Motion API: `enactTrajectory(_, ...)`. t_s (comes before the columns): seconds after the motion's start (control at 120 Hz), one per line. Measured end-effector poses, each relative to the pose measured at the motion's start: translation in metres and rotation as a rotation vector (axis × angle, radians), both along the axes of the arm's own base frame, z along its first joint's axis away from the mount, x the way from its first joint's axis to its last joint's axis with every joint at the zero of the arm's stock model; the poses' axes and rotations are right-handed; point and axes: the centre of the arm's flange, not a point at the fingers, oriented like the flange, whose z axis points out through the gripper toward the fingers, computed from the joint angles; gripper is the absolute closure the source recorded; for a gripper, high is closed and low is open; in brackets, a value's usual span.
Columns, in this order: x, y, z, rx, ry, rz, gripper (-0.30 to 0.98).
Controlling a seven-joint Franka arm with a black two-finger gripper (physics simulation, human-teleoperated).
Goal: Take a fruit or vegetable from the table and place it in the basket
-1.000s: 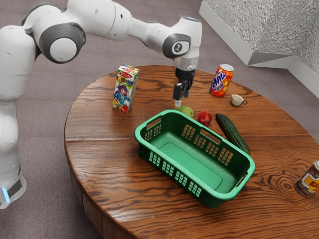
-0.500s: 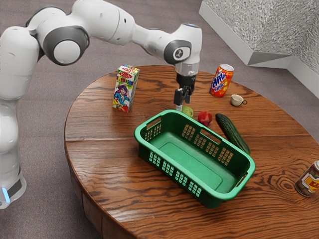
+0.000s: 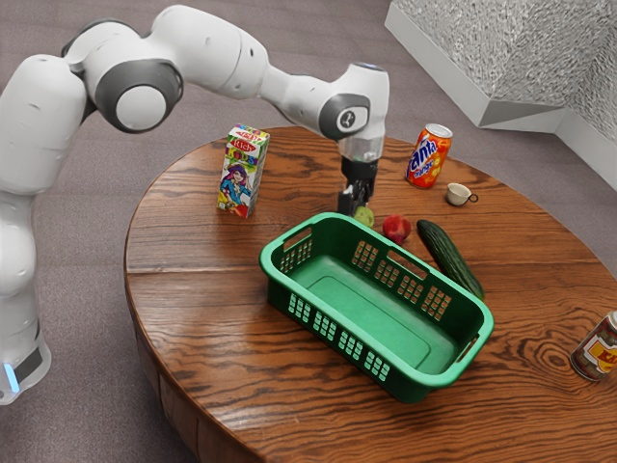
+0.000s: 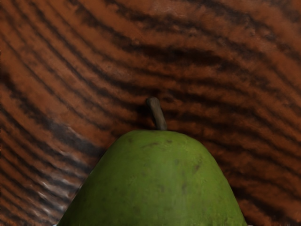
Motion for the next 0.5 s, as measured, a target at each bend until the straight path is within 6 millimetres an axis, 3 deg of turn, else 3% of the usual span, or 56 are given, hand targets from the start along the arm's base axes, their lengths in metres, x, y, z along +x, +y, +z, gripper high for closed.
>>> enactTrajectory(0.1,0.0,0.001,0.003,-0.003,-0.006,0.006,0.37)
enactTrajectory(0.217,-0.002,0.004,0.014,-0.003,-0.022,0.013,0.41)
enactTrajectory(0.392,-0.022,0.001,0.078,0.007,-0.102,0.019,0.45)
enactTrajectory(0.5,-0.046,-0.017,0.12,-0.024,-0.152,0.013,0.45)
